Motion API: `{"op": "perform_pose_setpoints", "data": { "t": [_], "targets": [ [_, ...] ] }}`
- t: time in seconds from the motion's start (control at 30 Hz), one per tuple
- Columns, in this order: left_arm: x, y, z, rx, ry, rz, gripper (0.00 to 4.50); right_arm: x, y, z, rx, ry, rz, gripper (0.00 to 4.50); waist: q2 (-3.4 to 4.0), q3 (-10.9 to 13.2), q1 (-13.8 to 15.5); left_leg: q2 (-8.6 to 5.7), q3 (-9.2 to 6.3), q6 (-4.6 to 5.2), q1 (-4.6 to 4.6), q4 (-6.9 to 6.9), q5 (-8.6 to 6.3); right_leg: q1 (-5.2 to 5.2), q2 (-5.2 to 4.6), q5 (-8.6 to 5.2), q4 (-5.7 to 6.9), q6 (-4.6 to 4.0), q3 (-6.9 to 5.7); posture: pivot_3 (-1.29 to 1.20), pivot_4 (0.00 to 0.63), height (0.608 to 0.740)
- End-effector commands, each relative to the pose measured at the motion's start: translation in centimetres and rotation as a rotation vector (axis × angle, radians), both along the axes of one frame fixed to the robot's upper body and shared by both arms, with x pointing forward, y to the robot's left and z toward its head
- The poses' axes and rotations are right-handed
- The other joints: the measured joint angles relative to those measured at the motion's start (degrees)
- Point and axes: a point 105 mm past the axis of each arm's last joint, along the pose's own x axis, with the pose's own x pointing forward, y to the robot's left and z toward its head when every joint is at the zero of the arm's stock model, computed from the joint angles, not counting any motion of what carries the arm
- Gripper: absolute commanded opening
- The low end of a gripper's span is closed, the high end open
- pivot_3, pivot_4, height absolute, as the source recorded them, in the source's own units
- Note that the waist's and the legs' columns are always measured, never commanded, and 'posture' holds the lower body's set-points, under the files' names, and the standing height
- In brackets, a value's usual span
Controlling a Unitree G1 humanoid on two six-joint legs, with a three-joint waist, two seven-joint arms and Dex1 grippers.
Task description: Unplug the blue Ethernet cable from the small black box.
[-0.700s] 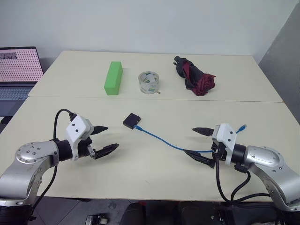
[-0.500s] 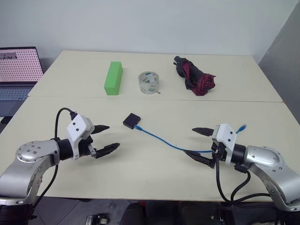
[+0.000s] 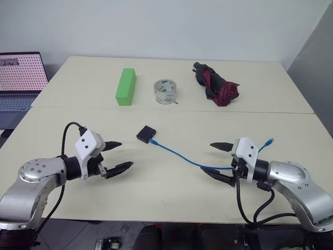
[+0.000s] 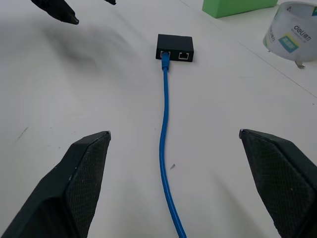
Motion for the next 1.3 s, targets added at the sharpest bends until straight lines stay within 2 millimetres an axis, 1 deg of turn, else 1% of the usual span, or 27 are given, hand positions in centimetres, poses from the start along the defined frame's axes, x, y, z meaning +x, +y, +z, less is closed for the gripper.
{"op": "perform_pose_setpoints", "data": {
  "t": [0.03,0.2,0.27,0.37,0.43,0.6,0.73,0.83,0.87,0.9,0.93,1.03,1.1,1.13,1.2,1.23,1.3],
  "targets": [
    [-0.2,0.1,0.3,0.027,-0.017,-0.021,4.50,0.4,1.5,0.3,0.009,-0.044,0.039,4.42,0.00,0.00,-0.01,0.00,0.00,0.00,0.00,0.00,0.00,0.00,0.00,0.00,0.00,0.00,0.00,0.00,0.150,0.740],
    [-0.2,0.3,0.3,0.034,-0.013,-0.027,4.50,2.6,4.8,-0.8,-0.008,-0.071,0.044,4.42,0.01,0.01,-0.14,0.02,0.00,0.00,0.00,0.01,0.00,-0.04,0.04,0.00,0.04,0.00,0.01,0.00,0.150,0.740],
    [-0.1,0.5,0.5,0.038,-0.002,-0.033,4.50,3.9,7.3,-1.5,-0.004,-0.071,0.046,4.42,0.02,0.01,-0.17,0.03,-0.01,-0.04,0.01,0.00,0.02,-0.06,0.05,0.00,0.06,0.00,-0.01,0.00,0.150,0.740],
    [-0.2,0.9,0.6,0.050,0.013,-0.041,4.50,5.3,10.3,-1.9,0.012,-0.061,0.048,4.42,0.03,0.02,-0.18,0.04,-0.01,-0.19,-0.01,0.00,0.11,-0.11,0.07,0.00,0.08,0.00,-0.01,0.00,0.150,0.740],
    [0.1,1.2,0.9,0.047,0.003,-0.031,4.50,6.1,12.1,-2.6,0.005,-0.049,0.055,4.42,0.01,0.01,-0.23,0.05,0.00,-0.20,-0.01,-0.01,0.11,-0.14,0.06,0.00,0.12,0.00,-0.02,0.00,0.150,0.740],
    [0.2,1.2,1.1,0.050,-0.005,-0.026,4.50,7.5,14.1,-3.5,0.009,-0.015,0.041,4.42,-0.02,0.00,-0.06,0.01,-0.05,-0.21,-0.06,0.00,0.12,-0.19,0.00,0.00,0.13,0.00,-0.09,0.00,0.150,0.740],
    [0.1,1.1,1.0,0.059,-0.004,-0.030,4.50,8.5,14.3,-4.3,-0.001,0.012,-0.006,3.74,-0.01,0.00,-0.38,0.03,-0.01,-0.21,-0.06,0.00,0.12,-0.20,0.00,0.00,0.15,0.00,-0.08,0.00,0.150,0.740],
    [0.1,1.0,1.0,0.062,-0.005,-0.032,4.50,8.8,14.1,-4.5,0.002,0.033,-0.022,2.95,-0.01,0.00,-0.49,0.06,-0.02,-0.21,-0.07,-0.02,0.12,-0.28,0.02,0.00,0.24,0.00,-0.10,0.00,0.150,0.740],
    [0.1,1.0,1.0,0.064,-0.006,-0.033,4.50,8.9,14.0,-4.6,0.004,0.041,-0.025,2.80,-0.01,0.00,-0.49,0.06,-0.03,-0.21,-0.06,-0.01,0.12,-0.27,0.02,0.00,0.25,0.00,-0.10,0.00,0.150,0.740],
    [0.1,1.0,1.0,0.064,-0.007,-0.033,4.50,8.9,14.0,-4.6,0.006,0.045,-0.027,2.48,-0.01,0.00,-0.49,0.06,-0.03,-0.21,-0.06,-0.02,0.12,-0.27,0.02,0.00,0.25,0.00,-0.10,0.00,0.150,0.740],
    [0.2,0.9,1.0,0.065,-0.007,-0.034,4.50,8.9,13.9,-4.6,0.008,0.050,-0.029,2.33,-0.01,0.00,-0.49,0.05,-0.02,-0.21,-0.07,-0.01,0.12,-0.27,0.02,0.00,0.24,0.00,-0.09,0.00,0.150,0.740],
    [0.4,0.7,1.1,0.066,-0.012,-0.040,4.50,8.8,13.8,-4.6,0.017,0.069,-0.037,1.59,-0.01,0.00,-0.45,0.06,-0.04,-0.21,-0.07,-0.02,0.12,-0.27,0.02,0.00,0.24,0.00,-0.10,0.00,0.150,0.740],
    [0.5,0.3,1.0,0.067,-0.016,-0.050,4.50,8.8,13.2,-4.6,0.011,0.068,-0.045,1.04,-0.02,0.00,-0.40,0.05,-0.03,-0.21,-0.07,-0.02,0.12,-0.26,0.02,0.00,0.24,0.00,-0.10,0.00,0.150,0.740],
    [0.6,0.2,1.0,0.068,-0.017,-0.055,4.50,8.8,12.7,-4.6,0.006,0.063,-0.050,0.91,-0.01,0.00,-0.33,0.05,-0.03,-0.21,-0.07,-0.02,0.12,-0.26,0.02,0.00,0.24,0.00,-0.09,0.00,0.150,0.740],
    [0.6,0.1,1.1,0.068,-0.016,-0.063,4.50,8.6,11.7,-4.5,-0.004,0.053,-0.062,0.29,-0.01,0.00,-0.22,0.04,-0.03,-0.21,-0.07,-0.01,0.11,-0.25,0.02,0.00,0.23,0.00,-0.09,0.00,0.150,0.740],
    [0.6,0.0,1.1,0.068,-0.014,-0.068,4.50,8.4,10.7,-4.4,-0.009,0.051,-0.072,0.06,-0.01,0.00,-0.19,0.02,-0.04,-0.21,-0.08,-0.02,0.11,-0.25,0.01,0.00,0.23,0.00,-0.09,0.00,0.150,0.740],
    [0.6,-0.1,1.1,0.066,-0.011,-0.075,4.50,7.7,8.7,-4.4,-0.030,0.047,-0.083,0.02,-0.01,0.00,-0.05,0.03,-0.04,-0.21,-0.11,-0.02,0.11,-0.26,0.00,0.00,0.20,0.00,-0.09,0.00,0.150,0.740]
  ]
}}
